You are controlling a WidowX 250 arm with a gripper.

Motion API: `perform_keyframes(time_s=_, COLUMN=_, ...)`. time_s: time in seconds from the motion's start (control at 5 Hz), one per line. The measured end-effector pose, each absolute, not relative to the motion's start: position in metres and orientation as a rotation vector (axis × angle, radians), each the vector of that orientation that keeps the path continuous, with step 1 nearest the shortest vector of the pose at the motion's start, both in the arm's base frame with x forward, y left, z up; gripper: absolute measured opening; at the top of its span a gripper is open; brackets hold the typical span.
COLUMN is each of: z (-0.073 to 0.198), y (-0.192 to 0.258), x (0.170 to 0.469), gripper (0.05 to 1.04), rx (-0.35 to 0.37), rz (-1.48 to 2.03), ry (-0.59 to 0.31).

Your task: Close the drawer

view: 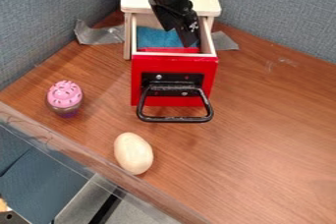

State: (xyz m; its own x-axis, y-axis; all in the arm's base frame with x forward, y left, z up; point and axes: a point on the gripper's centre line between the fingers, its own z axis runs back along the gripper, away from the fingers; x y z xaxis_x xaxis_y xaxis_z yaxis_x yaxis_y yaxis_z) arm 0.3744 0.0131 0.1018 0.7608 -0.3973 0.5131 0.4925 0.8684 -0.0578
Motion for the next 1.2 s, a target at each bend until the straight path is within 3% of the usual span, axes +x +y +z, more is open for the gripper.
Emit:
perform_keyframes(time_s=0.2, z=0.091, y=0.012, x=0.373, gripper=0.999, rx=-0.210, rz=-0.480, ry=-0.485)
perform_keyframes(time_s=0.8, z=0.115, y=0.001, x=0.363, gripper=0.999, rx=-0.234, rz=-0.535, ry=-0.581)
perform_keyframes(time_s=1.0, z=0.134, y=-0.002, x=0.348, gripper=0.999, rx=-0.263, rz=-0.565, ry=-0.631)
perform_keyframes(time_s=1.2, z=0.135, y=-0.014, x=0.326, gripper=0.999, rx=-0.292, rz=-0.628, ry=-0.630)
